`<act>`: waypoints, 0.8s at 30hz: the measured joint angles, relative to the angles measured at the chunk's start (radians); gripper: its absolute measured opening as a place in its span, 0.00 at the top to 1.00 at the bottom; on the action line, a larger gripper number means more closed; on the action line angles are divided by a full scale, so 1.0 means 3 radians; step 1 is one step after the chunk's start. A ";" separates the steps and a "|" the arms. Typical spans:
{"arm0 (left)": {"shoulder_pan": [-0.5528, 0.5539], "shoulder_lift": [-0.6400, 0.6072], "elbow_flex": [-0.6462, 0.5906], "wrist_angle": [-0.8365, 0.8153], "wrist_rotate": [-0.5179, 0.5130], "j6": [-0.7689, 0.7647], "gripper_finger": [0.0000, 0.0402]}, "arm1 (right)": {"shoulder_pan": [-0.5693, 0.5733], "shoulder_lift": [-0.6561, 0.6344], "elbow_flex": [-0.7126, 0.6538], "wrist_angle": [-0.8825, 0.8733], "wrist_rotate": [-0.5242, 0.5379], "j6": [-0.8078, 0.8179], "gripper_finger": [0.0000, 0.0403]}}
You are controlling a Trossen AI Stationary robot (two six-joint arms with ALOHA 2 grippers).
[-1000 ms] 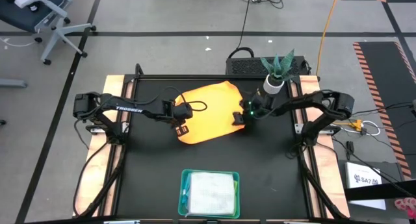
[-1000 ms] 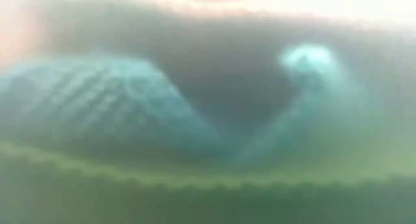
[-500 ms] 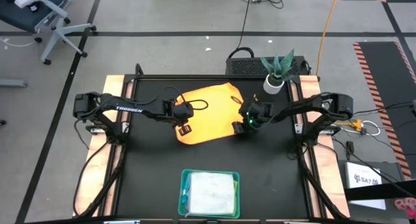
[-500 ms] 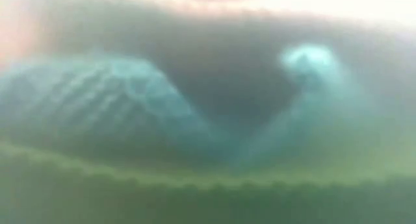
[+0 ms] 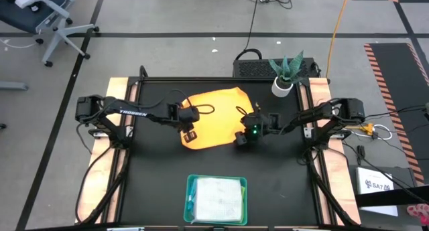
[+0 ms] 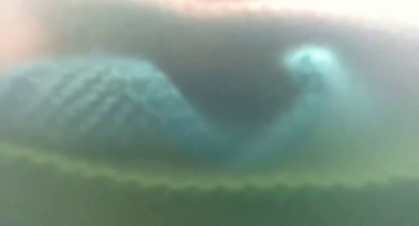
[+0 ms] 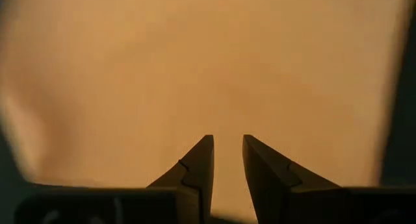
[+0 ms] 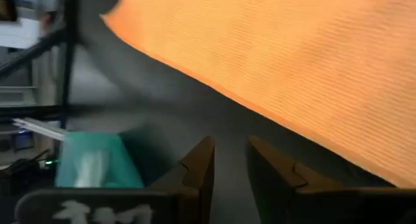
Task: Fold microfiber towels
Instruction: Fold the orange microfiber cloth
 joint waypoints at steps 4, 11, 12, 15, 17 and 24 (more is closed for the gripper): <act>-0.0153 0.0000 0.0000 -0.0293 0.0142 0.0411 0.79 | -0.0030 0.0000 0.0000 0.0143 -0.0070 -0.0081 0.81; -0.0345 0.0001 0.0000 -0.0641 -0.0287 0.0696 0.79 | -0.0102 0.0001 0.0000 0.0395 -0.0071 -0.0170 0.81; -0.0336 0.0001 0.0000 -0.0695 -0.0466 0.0525 0.79 | -0.0115 0.0001 0.0001 0.0502 -0.0070 -0.0172 0.81; -0.0221 -0.0045 -0.0001 -0.0862 -0.0890 0.0028 0.79 | -0.0165 0.0001 0.0001 0.0694 -0.0041 -0.0208 0.81; -0.0115 -0.0085 0.0000 -0.0854 -0.0940 -0.0224 0.79 | -0.0234 -0.0004 0.0001 0.0720 0.0053 -0.0270 0.81; 0.0339 -0.0275 0.0000 -0.0847 -0.0762 -0.0388 0.79 | -0.0670 -0.0107 0.0030 0.0692 0.0129 -0.0515 0.86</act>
